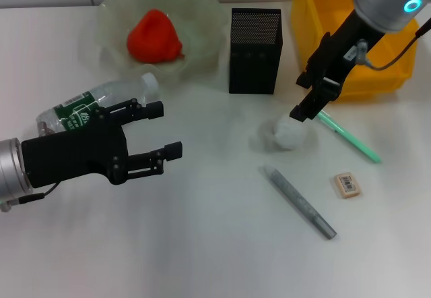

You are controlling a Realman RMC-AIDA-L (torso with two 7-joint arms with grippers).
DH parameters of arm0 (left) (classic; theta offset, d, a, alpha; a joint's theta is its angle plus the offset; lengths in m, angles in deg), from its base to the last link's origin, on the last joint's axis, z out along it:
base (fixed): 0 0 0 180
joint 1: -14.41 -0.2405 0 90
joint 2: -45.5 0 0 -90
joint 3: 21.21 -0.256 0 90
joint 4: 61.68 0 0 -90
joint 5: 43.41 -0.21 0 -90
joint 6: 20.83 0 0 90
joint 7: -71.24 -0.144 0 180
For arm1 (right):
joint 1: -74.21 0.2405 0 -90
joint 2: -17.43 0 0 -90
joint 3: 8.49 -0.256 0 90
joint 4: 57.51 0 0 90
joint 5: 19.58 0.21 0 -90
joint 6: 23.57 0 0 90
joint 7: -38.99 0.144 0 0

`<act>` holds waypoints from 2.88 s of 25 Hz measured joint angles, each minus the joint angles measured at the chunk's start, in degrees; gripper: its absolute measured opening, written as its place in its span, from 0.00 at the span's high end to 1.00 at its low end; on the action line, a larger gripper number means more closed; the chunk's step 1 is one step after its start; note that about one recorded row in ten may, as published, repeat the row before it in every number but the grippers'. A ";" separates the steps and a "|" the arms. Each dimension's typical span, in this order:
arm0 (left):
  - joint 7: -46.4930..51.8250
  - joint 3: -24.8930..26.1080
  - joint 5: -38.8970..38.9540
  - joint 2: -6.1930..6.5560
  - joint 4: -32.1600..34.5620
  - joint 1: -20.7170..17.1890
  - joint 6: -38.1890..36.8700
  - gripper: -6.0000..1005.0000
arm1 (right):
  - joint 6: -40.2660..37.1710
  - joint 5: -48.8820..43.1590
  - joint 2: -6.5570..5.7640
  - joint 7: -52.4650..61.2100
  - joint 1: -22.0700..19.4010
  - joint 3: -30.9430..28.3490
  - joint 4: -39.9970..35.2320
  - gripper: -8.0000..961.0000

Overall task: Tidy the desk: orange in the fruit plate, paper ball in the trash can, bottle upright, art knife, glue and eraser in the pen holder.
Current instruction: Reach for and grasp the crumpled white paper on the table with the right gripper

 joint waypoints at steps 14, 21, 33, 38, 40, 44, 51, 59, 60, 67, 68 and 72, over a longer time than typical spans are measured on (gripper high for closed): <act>-0.44 0.16 0.00 -0.40 -0.22 -0.06 0.15 0.21 | 7.17 -2.60 1.95 0.22 -0.32 4.73 3.92 0.42; -0.32 0.21 0.00 -0.41 -0.14 -0.05 0.42 0.21 | 10.25 -2.31 2.16 1.32 -0.91 7.37 4.53 0.36; 0.17 0.29 0.17 -0.27 -0.08 0.11 0.76 0.21 | 11.49 -2.05 2.15 1.43 -1.58 10.14 4.65 0.21; 0.25 0.29 0.13 -0.12 -0.08 0.52 0.79 0.21 | 12.49 -1.82 2.13 1.42 -1.68 10.18 5.60 0.16; 0.25 0.29 0.09 -0.08 -0.08 0.55 0.79 0.21 | 12.74 -1.49 2.13 1.32 -1.64 10.22 6.23 0.16; 0.27 0.29 0.06 0.02 -0.09 0.62 0.79 0.21 | 12.92 -1.12 2.15 1.10 -1.56 10.31 6.70 0.16; 0.29 0.29 0.00 0.04 -0.09 0.72 0.79 0.21 | 15.02 0.26 2.19 1.04 -1.68 12.15 8.33 0.17; 0.29 0.29 -0.01 0.03 -0.09 0.70 0.79 0.21 | 18.14 1.00 2.27 1.03 -1.74 14.30 10.59 0.18; 0.29 0.29 -0.01 0.03 -0.09 0.70 0.79 0.21 | 18.50 1.31 2.27 1.00 -1.75 14.65 10.89 0.18; 0.94 0.29 0.03 0.03 -0.11 0.71 0.78 0.21 | 20.19 1.66 2.25 0.74 -1.75 15.40 12.41 0.19; 1.03 0.29 0.04 0.03 -0.11 0.73 0.78 0.21 | 20.33 1.66 2.24 0.74 -1.75 15.41 12.53 0.20; 1.05 0.29 0.04 0.03 -0.11 0.75 0.78 0.21 | 21.03 1.98 2.24 0.31 -1.73 15.50 13.24 0.20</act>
